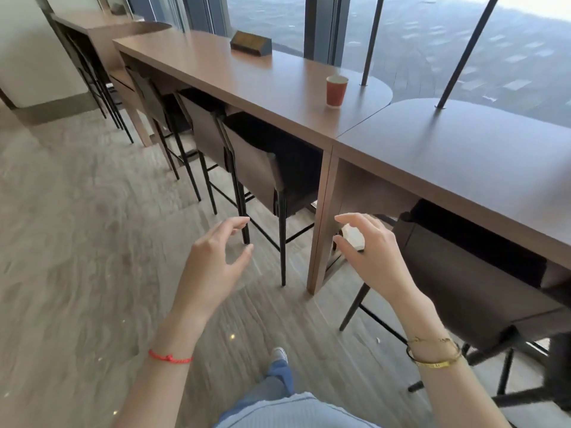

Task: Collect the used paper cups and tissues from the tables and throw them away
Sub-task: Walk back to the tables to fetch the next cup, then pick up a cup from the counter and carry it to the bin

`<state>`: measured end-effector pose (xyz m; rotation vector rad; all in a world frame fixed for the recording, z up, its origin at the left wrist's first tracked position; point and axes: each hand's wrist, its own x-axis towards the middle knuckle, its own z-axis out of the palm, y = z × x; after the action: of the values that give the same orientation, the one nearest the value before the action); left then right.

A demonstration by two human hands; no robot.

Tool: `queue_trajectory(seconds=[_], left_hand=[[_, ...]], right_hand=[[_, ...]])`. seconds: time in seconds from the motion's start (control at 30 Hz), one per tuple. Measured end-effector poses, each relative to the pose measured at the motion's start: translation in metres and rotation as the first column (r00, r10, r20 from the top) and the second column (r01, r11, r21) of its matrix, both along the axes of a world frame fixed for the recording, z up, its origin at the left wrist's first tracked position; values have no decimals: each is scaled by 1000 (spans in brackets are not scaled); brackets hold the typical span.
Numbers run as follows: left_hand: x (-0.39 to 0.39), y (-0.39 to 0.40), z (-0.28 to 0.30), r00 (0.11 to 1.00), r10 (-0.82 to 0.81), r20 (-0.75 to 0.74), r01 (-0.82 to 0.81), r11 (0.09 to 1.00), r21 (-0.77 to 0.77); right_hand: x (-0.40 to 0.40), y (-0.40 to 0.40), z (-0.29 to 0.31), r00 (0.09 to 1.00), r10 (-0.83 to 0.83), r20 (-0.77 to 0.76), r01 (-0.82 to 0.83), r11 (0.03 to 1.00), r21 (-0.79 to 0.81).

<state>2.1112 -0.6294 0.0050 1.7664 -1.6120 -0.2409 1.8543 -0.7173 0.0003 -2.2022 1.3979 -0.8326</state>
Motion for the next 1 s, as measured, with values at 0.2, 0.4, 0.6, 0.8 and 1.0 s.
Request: queue_trajectory(seconds=[0.2,0.4,0.6,0.8,1.0], left_hand=[[46,-135,15,995,-90,34,90,996,-2],[61,-260,25,985,-165,51,165,986,1],[48,-384,21,972,-234,28,234,972,-14],[12,-504,15,966,-257,-34,257,966,-2],[-22,-603,2,967,-241,-79,249,961,122]], right_hand=[[35,-115,12,992,-100,70,102,994,-26],[42,-217,15,979,-193,60,196,980,-32],[38,-303,7,963,-265,48,267,962,-56],[24,-384,8,947,-318,37,320,946,-46],[11,-445,6,940,-341,9,341,940,-25]])
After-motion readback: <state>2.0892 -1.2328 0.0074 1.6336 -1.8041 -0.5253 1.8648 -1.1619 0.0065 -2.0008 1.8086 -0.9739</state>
